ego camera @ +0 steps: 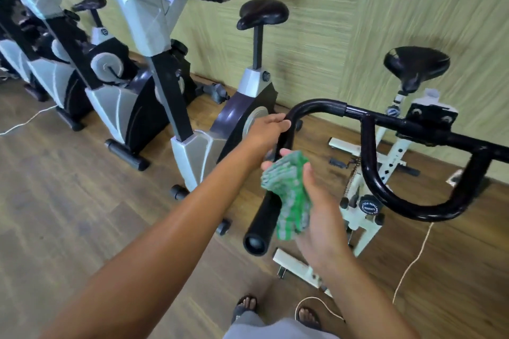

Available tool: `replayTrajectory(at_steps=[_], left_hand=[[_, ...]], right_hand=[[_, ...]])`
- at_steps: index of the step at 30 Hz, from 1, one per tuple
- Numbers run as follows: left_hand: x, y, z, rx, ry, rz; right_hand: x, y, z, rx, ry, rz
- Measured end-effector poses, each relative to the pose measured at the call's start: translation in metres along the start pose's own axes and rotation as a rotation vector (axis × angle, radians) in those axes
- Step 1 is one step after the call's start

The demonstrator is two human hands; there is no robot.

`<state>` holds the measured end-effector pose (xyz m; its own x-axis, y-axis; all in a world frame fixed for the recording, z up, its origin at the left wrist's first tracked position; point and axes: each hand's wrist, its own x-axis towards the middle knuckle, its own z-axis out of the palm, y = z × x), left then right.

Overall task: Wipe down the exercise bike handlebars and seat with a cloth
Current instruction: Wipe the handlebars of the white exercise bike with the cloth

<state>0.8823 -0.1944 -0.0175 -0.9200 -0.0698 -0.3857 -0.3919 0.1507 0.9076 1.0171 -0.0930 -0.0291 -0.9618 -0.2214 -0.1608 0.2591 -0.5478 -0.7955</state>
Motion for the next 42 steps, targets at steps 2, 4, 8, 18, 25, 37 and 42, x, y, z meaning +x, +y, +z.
replayTrajectory(at_steps=[2,4,8,18,25,37,42], left_hand=[[0.001,0.002,-0.004,-0.016,0.023,0.049],[0.001,0.002,-0.007,-0.02,0.024,0.157],[-0.012,0.007,-0.019,-0.171,-0.127,0.257],[-0.056,-0.006,-0.058,-0.586,-0.659,0.208],[-0.09,-0.021,-0.06,-0.527,-0.651,0.26],[-0.115,-0.103,-0.071,-0.098,-0.634,0.915],[-0.131,-0.108,-0.064,0.041,-0.537,1.064]], right_hand=[[0.007,-0.016,-0.001,0.285,0.144,0.155],[0.014,-0.027,0.001,0.415,0.248,0.198],[0.032,-0.042,0.015,0.389,0.389,0.115],[0.035,-0.026,0.088,0.261,0.574,-0.215],[0.0,-0.014,0.093,0.0,0.68,-0.248],[-0.042,0.021,0.042,-0.174,0.932,-0.118],[-0.037,0.031,0.033,-0.182,0.815,-0.078]])
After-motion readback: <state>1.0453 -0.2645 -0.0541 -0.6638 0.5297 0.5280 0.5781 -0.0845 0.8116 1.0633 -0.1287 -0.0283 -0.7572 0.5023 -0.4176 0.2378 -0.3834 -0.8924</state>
